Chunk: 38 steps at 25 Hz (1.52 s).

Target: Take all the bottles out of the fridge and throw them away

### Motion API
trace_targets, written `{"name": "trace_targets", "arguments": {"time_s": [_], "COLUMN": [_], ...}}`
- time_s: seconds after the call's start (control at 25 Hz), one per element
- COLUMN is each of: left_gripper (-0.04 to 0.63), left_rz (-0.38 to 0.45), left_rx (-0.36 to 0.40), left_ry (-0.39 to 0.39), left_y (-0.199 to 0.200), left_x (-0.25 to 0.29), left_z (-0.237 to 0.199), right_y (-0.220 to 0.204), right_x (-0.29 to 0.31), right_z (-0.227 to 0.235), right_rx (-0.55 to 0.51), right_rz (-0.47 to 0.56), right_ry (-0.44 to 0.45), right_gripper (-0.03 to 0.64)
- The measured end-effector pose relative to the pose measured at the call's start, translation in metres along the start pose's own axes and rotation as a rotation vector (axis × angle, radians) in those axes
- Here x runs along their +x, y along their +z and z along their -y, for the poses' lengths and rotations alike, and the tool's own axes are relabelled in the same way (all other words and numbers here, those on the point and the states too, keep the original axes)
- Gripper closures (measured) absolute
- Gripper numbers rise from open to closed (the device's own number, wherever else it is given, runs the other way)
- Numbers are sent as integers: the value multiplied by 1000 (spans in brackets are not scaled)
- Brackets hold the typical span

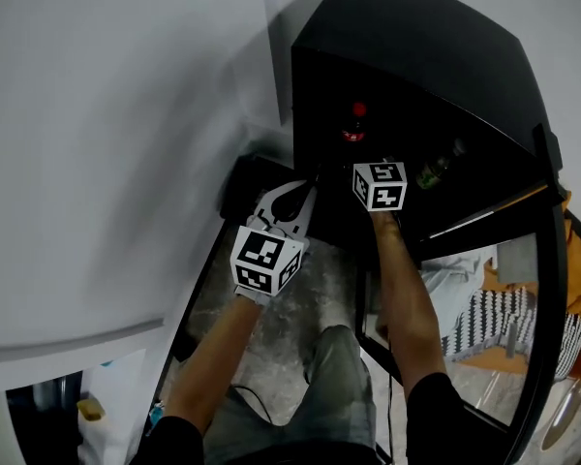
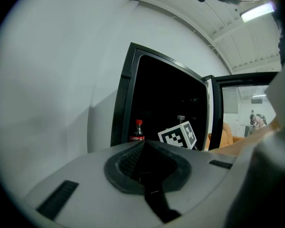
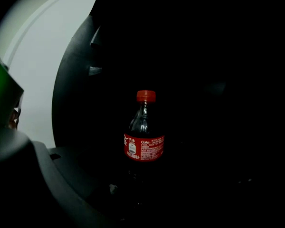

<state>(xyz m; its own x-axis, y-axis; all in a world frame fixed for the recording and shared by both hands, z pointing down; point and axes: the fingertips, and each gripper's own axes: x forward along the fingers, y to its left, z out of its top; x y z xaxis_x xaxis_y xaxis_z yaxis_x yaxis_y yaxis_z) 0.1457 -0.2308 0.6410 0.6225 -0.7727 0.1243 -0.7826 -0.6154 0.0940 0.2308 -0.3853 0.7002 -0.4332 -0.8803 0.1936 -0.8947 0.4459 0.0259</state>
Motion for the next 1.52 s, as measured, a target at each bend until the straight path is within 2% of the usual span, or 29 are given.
{"name": "trace_targets", "arguments": {"time_s": [0.32, 0.68, 0.88, 1.12, 1.32, 1.52], "left_gripper": [594, 594, 594, 594, 594, 594], "left_rz": [-2, 10, -8, -54, -73, -89], "left_rx": [-12, -8, -38, -59, -53, -59], "left_ry": [27, 15, 0, -60, -104, -118], "left_y": [-10, -2, 0, 22, 55, 99], "left_x": [11, 7, -11, -39, -69, -109], "left_z": [-20, -20, -17, -2, 4, 7], "right_y": [-3, -5, -12, -4, 24, 69], "right_x": [25, 12, -22, -76, -126, -184], "right_z": [3, 3, -6, -35, -79, -128], "right_rx": [1, 6, 21, 59, 70, 84], "right_rz": [-6, -27, -51, -94, -107, -125], "right_ry": [25, -16, -44, -77, -96, -99], "right_gripper": [295, 305, 307, 307, 307, 307]}}
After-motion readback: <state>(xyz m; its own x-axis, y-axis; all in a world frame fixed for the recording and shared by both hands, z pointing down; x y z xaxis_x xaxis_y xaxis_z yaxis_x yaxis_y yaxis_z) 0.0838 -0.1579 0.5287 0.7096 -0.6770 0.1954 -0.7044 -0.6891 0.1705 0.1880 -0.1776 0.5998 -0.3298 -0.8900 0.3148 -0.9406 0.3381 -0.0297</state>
